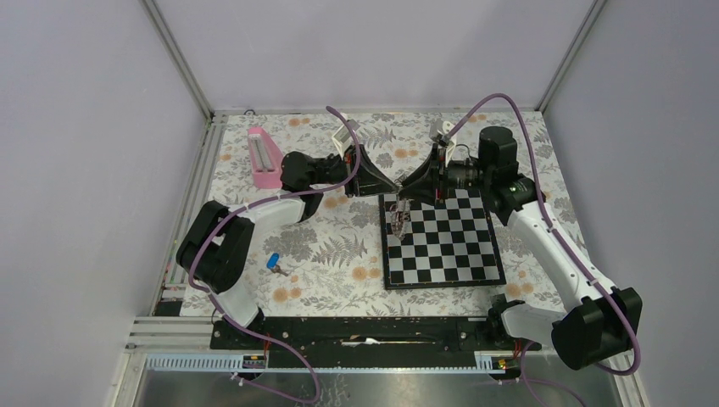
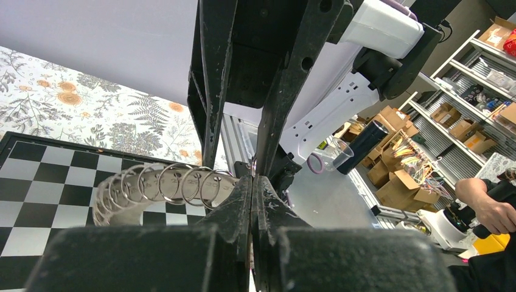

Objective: Put the keys on the keyring

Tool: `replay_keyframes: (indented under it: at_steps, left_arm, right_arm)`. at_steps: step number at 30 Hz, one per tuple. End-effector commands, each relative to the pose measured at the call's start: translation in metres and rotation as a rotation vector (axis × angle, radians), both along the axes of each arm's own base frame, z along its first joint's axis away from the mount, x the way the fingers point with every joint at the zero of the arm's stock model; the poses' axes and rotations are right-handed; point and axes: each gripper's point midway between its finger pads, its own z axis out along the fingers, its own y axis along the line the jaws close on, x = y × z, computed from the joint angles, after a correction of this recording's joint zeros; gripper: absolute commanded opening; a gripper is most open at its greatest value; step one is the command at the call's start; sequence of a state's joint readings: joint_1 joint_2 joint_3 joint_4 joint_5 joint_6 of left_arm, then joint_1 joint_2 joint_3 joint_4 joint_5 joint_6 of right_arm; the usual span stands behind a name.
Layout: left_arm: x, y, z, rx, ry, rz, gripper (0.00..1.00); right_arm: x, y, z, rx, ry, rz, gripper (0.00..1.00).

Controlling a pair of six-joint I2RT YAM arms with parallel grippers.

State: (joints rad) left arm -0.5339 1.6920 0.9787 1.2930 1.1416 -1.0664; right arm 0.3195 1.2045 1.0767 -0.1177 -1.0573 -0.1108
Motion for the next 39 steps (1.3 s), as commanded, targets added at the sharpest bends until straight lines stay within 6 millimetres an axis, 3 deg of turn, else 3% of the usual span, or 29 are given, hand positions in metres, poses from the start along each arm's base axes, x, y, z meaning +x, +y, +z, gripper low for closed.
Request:
replay_keyframes:
  at_steps: [1, 15, 22, 32, 36, 39]
  left_arm:
    - [-0.0002, 0.0008, 0.0153, -0.066, -0.07, 0.026, 0.0]
    - [0.0017, -0.0002, 0.0118, -0.061, -0.074, 0.034, 0.0]
    - [0.0015, -0.0001, 0.0141, -0.064, -0.078, 0.033, 0.0]
    - [-0.0001, 0.0007, 0.0168, -0.073, -0.084, 0.029, 0.0]
    - [-0.0001, 0.0007, 0.0173, -0.074, -0.084, 0.029, 0.0]
    - [0.0007, 0.0005, 0.0163, -0.073, -0.084, 0.031, 0.0]
  right_arm:
    - [-0.0026, -0.0002, 0.0069, 0.026, -0.03, 0.018, 0.43]
    - [-0.004, 0.0036, 0.015, 0.073, -0.017, 0.046, 0.34]
    - [-0.0032, 0.0041, 0.0122, 0.075, -0.015, 0.046, 0.18]
    - [-0.0018, 0.0015, 0.0074, 0.07, -0.008, 0.028, 0.34]
    - [-0.0027, 0.0021, 0.0079, 0.078, 0.013, 0.029, 0.32]
    - [-0.0038, 0.0029, 0.0106, 0.088, 0.018, 0.037, 0.25]
